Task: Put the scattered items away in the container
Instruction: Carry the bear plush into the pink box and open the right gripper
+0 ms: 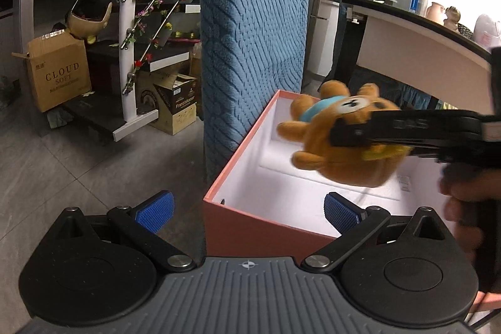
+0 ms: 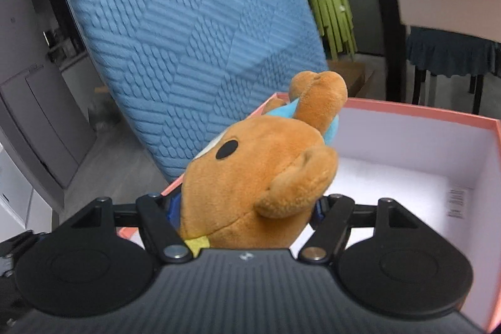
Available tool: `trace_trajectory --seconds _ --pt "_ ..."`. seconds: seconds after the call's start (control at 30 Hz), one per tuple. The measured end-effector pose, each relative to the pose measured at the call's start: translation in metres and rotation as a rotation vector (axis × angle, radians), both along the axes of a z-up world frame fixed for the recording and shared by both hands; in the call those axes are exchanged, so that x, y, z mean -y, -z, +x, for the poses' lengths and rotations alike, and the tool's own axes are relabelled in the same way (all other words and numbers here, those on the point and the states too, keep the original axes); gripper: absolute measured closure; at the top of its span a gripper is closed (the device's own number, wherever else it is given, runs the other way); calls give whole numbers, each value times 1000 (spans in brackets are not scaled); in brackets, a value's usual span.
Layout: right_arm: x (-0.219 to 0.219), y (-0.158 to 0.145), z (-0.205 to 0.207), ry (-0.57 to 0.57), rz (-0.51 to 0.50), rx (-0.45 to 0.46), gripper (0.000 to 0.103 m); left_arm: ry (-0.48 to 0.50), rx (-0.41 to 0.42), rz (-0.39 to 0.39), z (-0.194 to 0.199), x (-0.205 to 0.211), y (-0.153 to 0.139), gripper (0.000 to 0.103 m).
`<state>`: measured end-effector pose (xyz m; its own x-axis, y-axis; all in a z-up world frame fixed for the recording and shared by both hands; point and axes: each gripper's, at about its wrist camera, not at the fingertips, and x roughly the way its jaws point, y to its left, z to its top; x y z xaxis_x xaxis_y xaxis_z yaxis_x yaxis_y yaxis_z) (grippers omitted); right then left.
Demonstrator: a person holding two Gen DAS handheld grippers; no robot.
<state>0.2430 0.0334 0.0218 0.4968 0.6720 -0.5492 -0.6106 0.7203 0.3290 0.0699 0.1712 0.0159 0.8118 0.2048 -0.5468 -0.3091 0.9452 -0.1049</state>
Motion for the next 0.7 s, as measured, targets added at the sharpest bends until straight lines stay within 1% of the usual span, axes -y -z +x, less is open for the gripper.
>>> trace_trajectory --seconds 0.07,0.17,0.23,0.27,0.3,0.33,0.47,0.5,0.53,0.7 --pt "-5 9 13 1 -20 -37 31 0 -6 1 0 0 1 0" --pt "-14 19 24 -2 -68 -66 31 -2 -11 1 2 -1 1 0" --pt "-14 21 31 2 -61 -105 29 0 -12 2 4 -2 1 0" --pt "-11 20 32 3 -57 -105 27 2 -12 2 5 -2 1 0" --pt "-8 19 30 6 -54 -99 22 4 -12 3 7 -1 1 0" --pt "-5 17 29 8 -52 -92 19 8 -12 4 7 0 1 0" --pt "9 12 23 19 -41 -66 15 27 -8 12 10 7 -1 0" --pt "12 11 22 22 -39 -59 10 32 -7 15 10 8 -1 0" --pt "16 10 21 25 -36 -53 8 37 -7 16 10 10 -2 0" --pt "32 3 14 38 -23 -20 8 61 -1 17 10 21 -4 0"
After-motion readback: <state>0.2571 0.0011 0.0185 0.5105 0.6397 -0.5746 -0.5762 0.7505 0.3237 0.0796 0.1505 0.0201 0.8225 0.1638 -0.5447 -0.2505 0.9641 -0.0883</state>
